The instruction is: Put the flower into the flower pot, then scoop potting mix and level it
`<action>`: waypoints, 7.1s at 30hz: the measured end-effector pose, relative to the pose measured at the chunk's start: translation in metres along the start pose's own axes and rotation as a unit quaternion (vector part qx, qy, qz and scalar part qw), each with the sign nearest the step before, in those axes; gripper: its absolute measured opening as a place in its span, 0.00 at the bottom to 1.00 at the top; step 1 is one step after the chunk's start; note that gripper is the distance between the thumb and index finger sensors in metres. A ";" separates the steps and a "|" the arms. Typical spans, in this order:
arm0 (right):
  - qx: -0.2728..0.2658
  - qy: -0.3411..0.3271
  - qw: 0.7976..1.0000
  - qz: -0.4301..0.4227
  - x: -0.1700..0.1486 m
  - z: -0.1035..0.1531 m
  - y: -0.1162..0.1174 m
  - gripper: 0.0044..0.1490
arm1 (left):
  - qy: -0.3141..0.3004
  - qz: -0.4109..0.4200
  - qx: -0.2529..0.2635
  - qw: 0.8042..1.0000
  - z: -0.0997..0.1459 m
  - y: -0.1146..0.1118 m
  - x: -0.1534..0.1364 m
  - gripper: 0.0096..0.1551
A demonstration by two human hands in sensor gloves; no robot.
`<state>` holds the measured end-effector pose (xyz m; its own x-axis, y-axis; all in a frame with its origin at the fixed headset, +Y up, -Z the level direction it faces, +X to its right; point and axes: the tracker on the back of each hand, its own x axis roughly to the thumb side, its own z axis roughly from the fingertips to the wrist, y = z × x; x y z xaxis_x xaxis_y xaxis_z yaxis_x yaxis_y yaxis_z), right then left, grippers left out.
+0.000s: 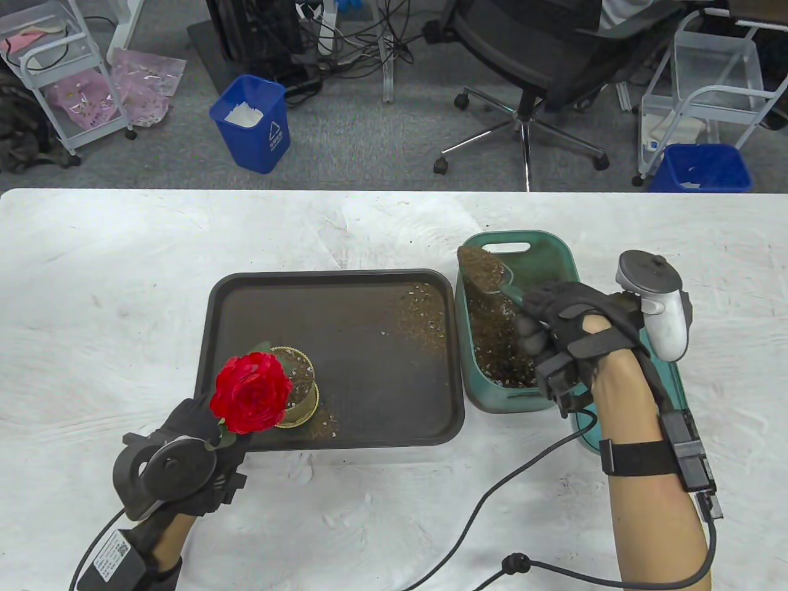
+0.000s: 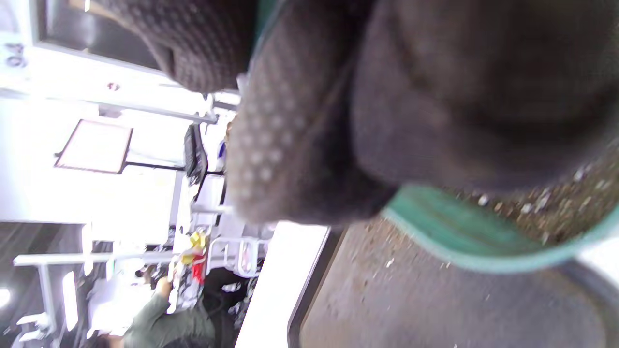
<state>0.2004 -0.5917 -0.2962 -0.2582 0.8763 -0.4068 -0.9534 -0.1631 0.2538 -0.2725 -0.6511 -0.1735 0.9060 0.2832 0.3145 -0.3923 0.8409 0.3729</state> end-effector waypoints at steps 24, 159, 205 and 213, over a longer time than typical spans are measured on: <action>0.147 -0.033 0.965 0.214 -0.006 -0.054 0.211 0.33 | 0.009 0.005 -0.001 1.000 -0.001 0.002 -0.004 0.24; -0.159 -0.366 0.786 0.472 -0.027 0.011 0.299 0.31 | 0.017 0.011 0.001 1.000 -0.002 0.003 -0.009 0.24; -0.188 -0.342 0.845 0.365 -0.056 -0.014 0.269 0.33 | 0.009 0.005 0.000 1.000 -0.001 0.002 -0.007 0.24; -0.183 -0.347 0.846 0.362 -0.059 -0.016 0.272 0.33 | -0.001 -0.008 -0.006 1.000 0.000 0.000 -0.002 0.24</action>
<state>-0.0467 -0.6950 -0.2170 -0.7624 0.5214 0.3833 -0.6019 -0.7888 -0.1242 -0.2740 -0.6513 -0.1741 0.9114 0.2691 0.3115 -0.3766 0.8506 0.3670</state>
